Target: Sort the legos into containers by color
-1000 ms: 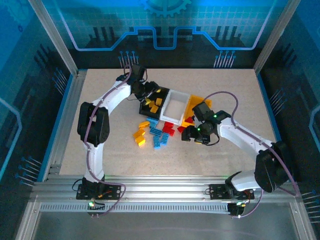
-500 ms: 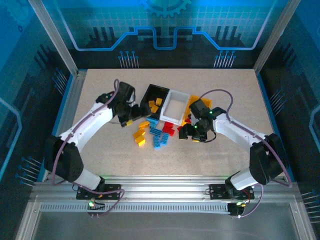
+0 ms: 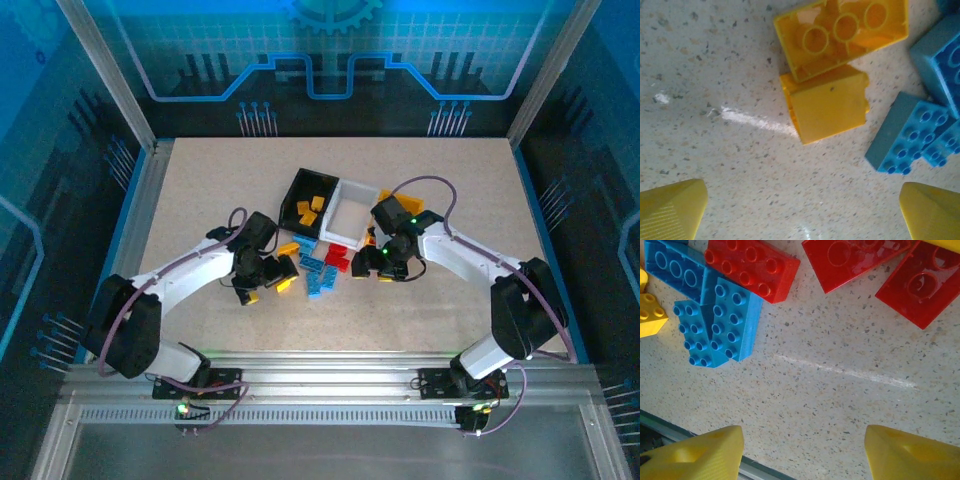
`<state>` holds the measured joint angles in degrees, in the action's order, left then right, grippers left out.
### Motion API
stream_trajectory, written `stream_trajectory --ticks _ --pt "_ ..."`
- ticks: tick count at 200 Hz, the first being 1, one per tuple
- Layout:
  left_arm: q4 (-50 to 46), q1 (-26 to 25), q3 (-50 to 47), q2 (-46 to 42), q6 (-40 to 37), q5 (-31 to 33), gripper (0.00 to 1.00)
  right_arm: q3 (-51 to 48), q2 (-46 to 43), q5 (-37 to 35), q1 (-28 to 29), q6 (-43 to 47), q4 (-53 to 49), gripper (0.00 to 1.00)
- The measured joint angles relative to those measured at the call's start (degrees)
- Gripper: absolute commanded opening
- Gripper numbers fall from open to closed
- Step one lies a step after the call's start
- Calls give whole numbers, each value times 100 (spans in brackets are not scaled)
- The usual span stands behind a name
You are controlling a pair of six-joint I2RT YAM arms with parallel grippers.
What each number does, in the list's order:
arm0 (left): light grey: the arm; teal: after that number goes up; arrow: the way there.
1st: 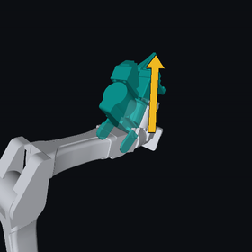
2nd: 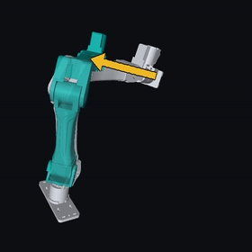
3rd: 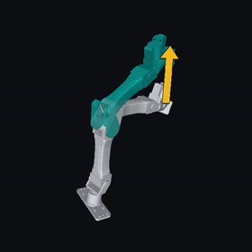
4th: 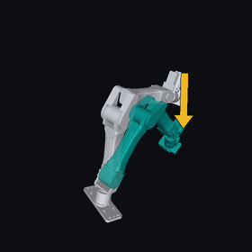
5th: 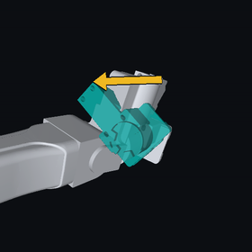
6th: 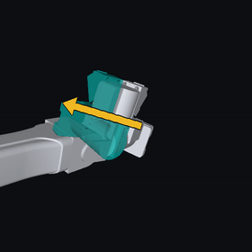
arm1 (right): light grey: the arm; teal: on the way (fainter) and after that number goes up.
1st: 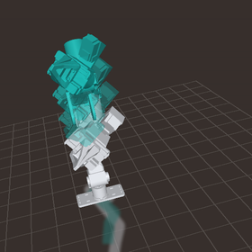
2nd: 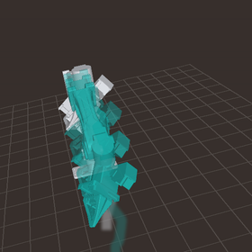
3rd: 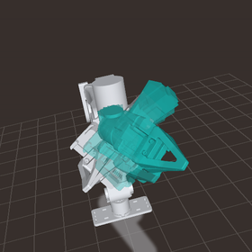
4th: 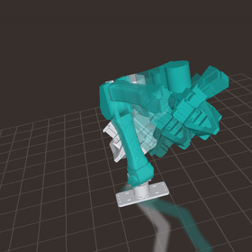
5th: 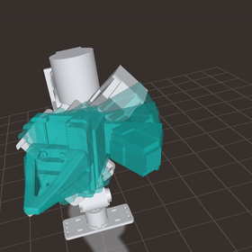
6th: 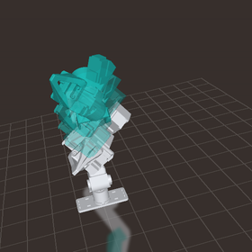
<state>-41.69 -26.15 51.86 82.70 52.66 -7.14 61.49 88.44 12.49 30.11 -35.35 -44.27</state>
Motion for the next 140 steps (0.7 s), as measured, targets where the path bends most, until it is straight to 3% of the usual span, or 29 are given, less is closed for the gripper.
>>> stream_trajectory --ticks 55,140 --pt "155 0 542 876 138 90 94 -109 -15 -7 -2 -4 68 67" --pt "262 2 566 1423 136 85 81 -157 -144 -44 0 -4 68 67"
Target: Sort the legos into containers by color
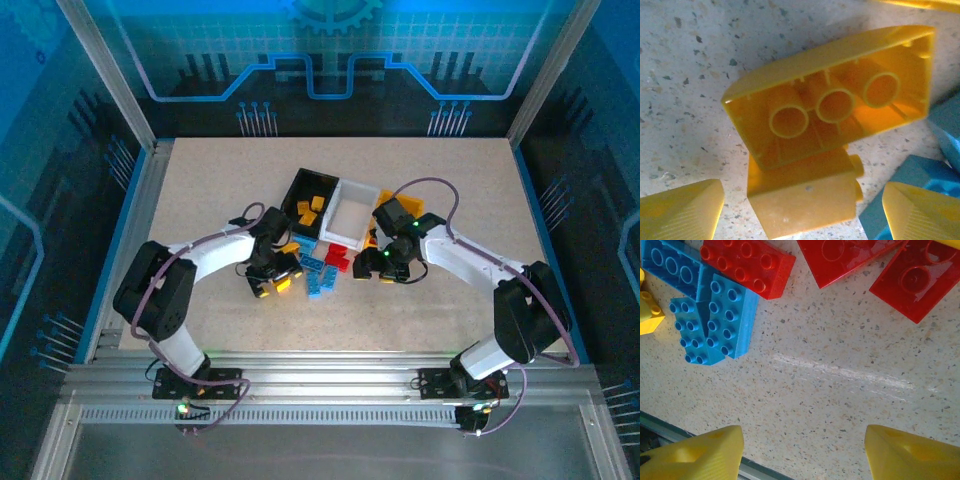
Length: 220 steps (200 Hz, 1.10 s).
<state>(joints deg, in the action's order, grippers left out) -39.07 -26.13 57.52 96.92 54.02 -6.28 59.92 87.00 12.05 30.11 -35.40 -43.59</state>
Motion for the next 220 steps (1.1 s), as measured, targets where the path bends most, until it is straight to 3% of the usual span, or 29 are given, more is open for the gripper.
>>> stream_trajectory --ticks 130,220 --pt "197 39 -79 96 4 -90 46 -70 -105 -46 0 -20 -4 67" --pt "382 46 -398 -291 33 -160 42 -79 -133 -131 7 -9 -83 67"
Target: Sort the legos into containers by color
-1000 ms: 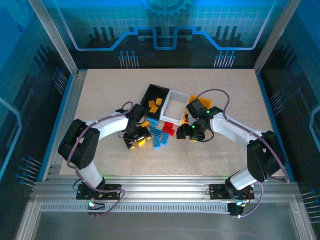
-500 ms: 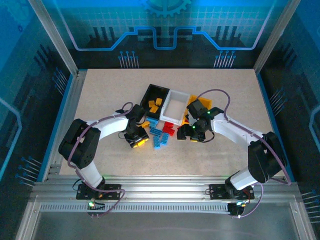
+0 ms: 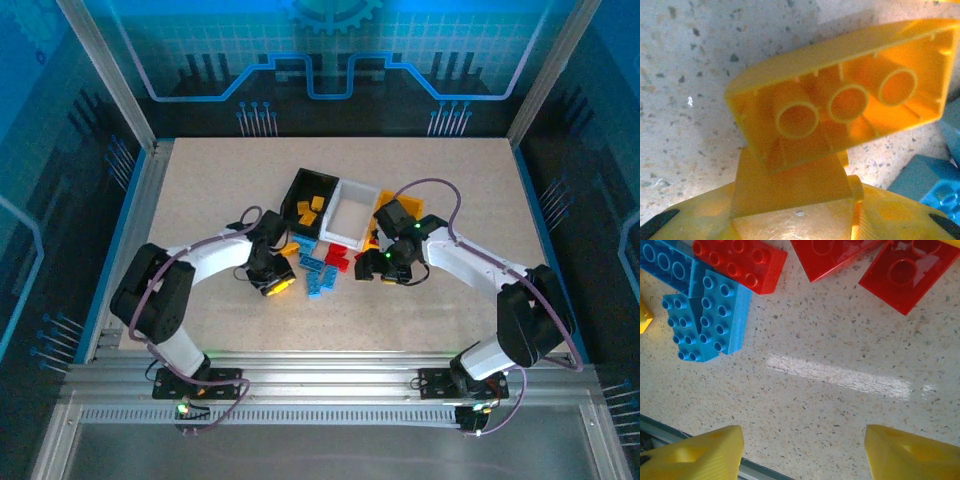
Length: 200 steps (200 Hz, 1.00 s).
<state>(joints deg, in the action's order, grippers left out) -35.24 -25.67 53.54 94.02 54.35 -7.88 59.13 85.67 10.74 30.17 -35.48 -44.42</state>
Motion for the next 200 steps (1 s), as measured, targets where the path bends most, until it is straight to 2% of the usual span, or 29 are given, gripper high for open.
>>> stream_trajectory --ticks 56,94,135,200 --pt "507 13 -417 -1561 428 -411 43 -136 -433 122 -660 55 -46 67" --pt "645 385 -146 -1631 546 -682 43 -579 -721 428 -1237 -57 31 67" --pt "863 822 1134 -776 398 -920 43 -837 -953 625 -1539 -160 57 67" --pt "979 944 3248 1331 105 -1211 43 -1600 -2015 634 -1856 -304 -155 66"
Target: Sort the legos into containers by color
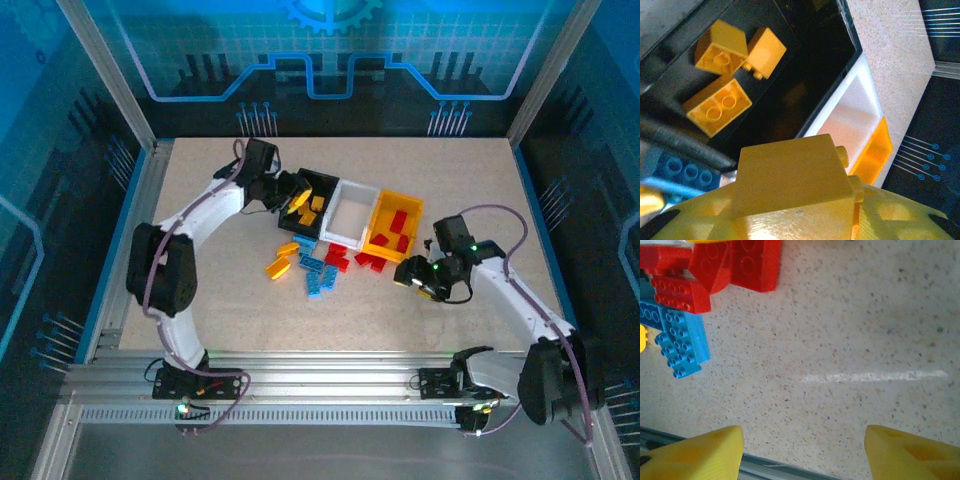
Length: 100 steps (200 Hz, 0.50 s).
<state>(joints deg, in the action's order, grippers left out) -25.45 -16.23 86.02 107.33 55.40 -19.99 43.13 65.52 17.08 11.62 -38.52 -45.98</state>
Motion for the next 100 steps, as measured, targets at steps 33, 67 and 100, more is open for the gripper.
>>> stream_trajectory --ticks 33,67,100 --pt "-109 2 649 741 -57 -31 43 -509 -597 63 -7 -212 -111 66" --pt "-409 13 1207 1255 -295 -33 45 -975 -1064 164 -7 -496 -157 66" --pt "-584 39 1443 1475 -481 -31 50 -1261 -1307 260 -7 -702 -160 66"
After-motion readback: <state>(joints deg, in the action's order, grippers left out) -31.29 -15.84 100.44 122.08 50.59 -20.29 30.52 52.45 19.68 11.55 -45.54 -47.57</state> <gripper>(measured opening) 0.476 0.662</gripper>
